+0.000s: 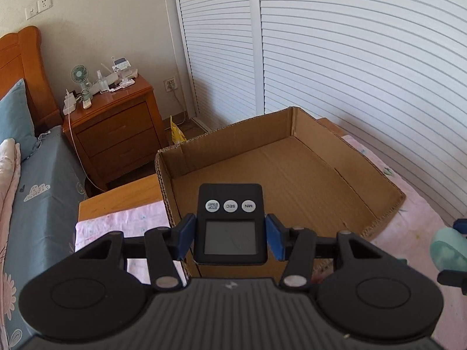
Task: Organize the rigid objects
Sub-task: 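Carry the scale and teal case into the cardboard box and release both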
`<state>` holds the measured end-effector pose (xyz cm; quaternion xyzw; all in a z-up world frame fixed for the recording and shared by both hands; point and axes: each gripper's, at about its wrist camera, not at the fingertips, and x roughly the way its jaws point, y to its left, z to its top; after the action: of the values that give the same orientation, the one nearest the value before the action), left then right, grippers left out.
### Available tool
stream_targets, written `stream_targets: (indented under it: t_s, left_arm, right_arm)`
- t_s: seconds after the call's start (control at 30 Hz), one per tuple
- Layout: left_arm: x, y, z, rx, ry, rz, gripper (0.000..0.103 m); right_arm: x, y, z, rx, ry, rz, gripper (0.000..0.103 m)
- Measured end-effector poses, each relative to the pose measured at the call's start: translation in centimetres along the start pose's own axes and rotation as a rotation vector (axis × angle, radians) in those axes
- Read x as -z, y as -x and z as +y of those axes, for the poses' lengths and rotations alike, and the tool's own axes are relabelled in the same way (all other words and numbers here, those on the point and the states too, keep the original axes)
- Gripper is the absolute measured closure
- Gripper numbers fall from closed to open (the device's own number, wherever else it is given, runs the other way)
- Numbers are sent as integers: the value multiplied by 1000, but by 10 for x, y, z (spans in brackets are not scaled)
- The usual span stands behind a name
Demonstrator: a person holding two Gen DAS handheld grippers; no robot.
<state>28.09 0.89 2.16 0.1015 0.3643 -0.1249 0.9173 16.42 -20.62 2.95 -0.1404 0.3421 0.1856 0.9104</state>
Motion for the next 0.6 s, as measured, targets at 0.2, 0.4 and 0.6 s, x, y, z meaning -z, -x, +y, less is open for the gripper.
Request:
stream_targets:
  t_s: [0.2,0.4,0.6]
  left_arm:
    - [-16,-36,11,-25,19,0,42]
    - [-3,-21,13,-10,8,-23,14]
    - [20,22,20,45,27,-38,10]
  right_arm:
    - [-20,-15,-7,7,4,-5,47]
    - [-31,-25,-6,2,24,0,47]
    - [-48,-30,-5,-11,32,-6,47]
